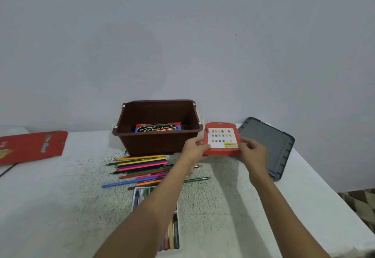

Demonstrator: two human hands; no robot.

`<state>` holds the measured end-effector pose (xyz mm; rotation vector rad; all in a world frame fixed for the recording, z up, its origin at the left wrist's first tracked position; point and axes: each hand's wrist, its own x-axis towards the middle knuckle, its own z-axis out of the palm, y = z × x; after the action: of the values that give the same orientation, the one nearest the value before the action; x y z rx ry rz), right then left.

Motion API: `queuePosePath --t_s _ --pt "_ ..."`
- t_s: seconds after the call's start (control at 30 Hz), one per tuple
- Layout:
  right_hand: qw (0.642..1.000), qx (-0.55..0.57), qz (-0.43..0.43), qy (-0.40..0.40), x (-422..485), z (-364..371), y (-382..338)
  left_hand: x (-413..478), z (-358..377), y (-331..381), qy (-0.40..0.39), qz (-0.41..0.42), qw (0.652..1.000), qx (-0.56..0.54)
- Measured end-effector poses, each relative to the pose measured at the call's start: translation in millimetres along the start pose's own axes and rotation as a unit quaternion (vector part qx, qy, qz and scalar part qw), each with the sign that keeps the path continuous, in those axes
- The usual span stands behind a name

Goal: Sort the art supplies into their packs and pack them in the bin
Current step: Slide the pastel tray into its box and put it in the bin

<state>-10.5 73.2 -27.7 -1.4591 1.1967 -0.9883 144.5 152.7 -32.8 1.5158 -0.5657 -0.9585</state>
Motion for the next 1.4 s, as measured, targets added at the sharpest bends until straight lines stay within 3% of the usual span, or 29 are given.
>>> queuePosePath --t_s 0.23,0.43,0.57,0.73,0.9,1.23,1.4 --pt "0.993 0.116 0.032 -0.011 -52 0 -18 -70 -58 -1 -0.094 0.020 0.992 -0.080" --pt "0.969 0.216 0.098 -0.065 -99 27 -14 -123 -122 -10 -0.052 0.041 0.995 -0.072" --pt "0.960 0.191 0.104 -0.178 -123 43 -3 -141 -159 -20 -0.003 0.041 0.995 -0.093" --pt "0.940 0.074 0.036 -0.331 -139 64 9 -150 -184 -24 0.046 0.036 0.988 -0.143" --pt "0.955 0.002 -0.046 -0.292 -152 81 11 -153 -194 -18 0.067 0.028 0.994 -0.086" --pt "0.941 -0.034 -0.175 -0.287 -157 79 18 -162 -226 2 -0.111 -0.053 0.986 0.111" --pt "0.915 -0.049 -0.241 -0.320 -150 79 28 -165 -225 -5 -0.140 -0.048 0.985 0.094"
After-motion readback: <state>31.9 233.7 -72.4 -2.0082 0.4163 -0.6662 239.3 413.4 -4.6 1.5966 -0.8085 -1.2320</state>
